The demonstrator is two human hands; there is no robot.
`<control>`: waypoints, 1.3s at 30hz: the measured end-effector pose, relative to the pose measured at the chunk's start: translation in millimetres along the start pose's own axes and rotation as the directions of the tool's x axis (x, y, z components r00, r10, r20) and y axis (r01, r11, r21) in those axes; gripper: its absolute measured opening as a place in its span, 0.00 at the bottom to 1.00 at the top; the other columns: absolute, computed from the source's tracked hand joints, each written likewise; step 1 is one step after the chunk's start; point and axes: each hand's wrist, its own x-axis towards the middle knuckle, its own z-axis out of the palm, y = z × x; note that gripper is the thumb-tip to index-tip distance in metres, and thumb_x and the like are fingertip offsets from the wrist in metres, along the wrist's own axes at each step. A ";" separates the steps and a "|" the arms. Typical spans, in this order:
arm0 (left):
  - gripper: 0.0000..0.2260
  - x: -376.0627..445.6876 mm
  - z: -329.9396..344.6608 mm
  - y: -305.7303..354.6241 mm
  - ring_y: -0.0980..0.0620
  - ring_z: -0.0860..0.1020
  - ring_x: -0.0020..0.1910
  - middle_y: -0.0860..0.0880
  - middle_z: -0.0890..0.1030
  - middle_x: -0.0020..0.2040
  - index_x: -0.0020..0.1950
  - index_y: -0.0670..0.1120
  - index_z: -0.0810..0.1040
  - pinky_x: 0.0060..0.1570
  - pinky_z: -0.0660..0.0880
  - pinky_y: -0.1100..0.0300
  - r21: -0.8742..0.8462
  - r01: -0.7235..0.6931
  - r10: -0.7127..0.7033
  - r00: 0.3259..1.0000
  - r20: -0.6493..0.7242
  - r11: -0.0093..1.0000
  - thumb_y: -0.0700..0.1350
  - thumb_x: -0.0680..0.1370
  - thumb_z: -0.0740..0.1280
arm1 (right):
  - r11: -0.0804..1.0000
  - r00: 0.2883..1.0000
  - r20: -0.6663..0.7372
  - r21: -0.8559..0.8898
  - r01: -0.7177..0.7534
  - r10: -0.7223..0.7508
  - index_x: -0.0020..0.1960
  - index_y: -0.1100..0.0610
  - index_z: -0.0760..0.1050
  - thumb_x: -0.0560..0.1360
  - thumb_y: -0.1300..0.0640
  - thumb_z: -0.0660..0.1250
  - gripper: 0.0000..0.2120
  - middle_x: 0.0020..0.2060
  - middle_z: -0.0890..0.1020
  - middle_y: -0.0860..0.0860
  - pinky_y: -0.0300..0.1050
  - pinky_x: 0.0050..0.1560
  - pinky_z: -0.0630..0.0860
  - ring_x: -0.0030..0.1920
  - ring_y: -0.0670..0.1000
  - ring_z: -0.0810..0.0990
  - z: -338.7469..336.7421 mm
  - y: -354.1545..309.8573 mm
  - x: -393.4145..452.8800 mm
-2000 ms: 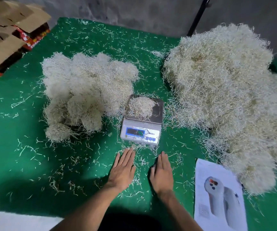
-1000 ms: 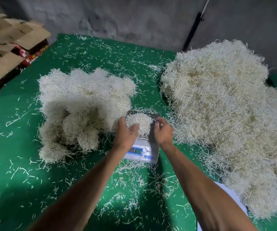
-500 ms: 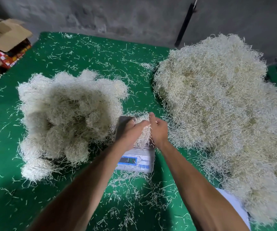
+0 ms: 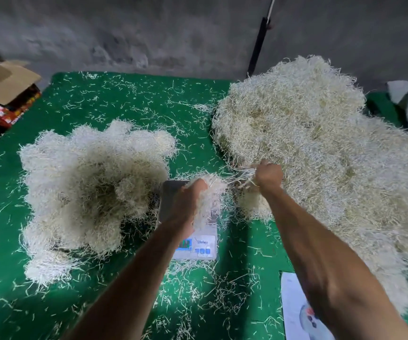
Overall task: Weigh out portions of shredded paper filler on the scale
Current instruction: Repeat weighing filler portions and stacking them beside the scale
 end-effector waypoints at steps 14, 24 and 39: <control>0.14 1.4 57.0 -6.5 0.54 0.79 0.30 0.52 0.81 0.30 0.53 0.42 0.82 0.31 0.75 0.60 0.022 0.315 -0.312 0.925 0.219 0.949 0.51 0.77 0.66 | 0.936 0.873 0.433 -0.151 0.317 -0.226 0.31 0.55 0.68 0.81 0.56 0.67 0.20 0.23 0.64 0.47 0.34 0.22 0.63 0.16 0.42 0.60 27.0 14.2 -46.5; 0.22 29.1 52.0 22.2 0.59 0.62 0.16 0.56 0.68 0.17 0.32 0.48 0.69 0.19 0.60 0.68 0.220 -0.102 0.097 0.995 0.033 0.970 0.59 0.79 0.68 | 0.517 0.825 0.379 -0.648 0.560 -0.419 0.47 0.59 0.80 0.81 0.62 0.64 0.07 0.35 0.80 0.51 0.37 0.29 0.77 0.32 0.48 0.82 47.8 -48.1 -43.5; 0.17 38.3 -15.6 27.9 0.51 0.75 0.36 0.49 0.82 0.45 0.60 0.46 0.74 0.39 0.72 0.58 0.755 -0.326 0.315 0.934 0.166 0.569 0.53 0.77 0.69 | -0.048 0.778 0.427 -0.887 0.459 -0.461 0.40 0.52 0.70 0.85 0.39 0.45 0.26 0.30 0.72 0.47 0.47 0.39 0.82 0.26 0.46 0.71 -46.6 -49.0 40.2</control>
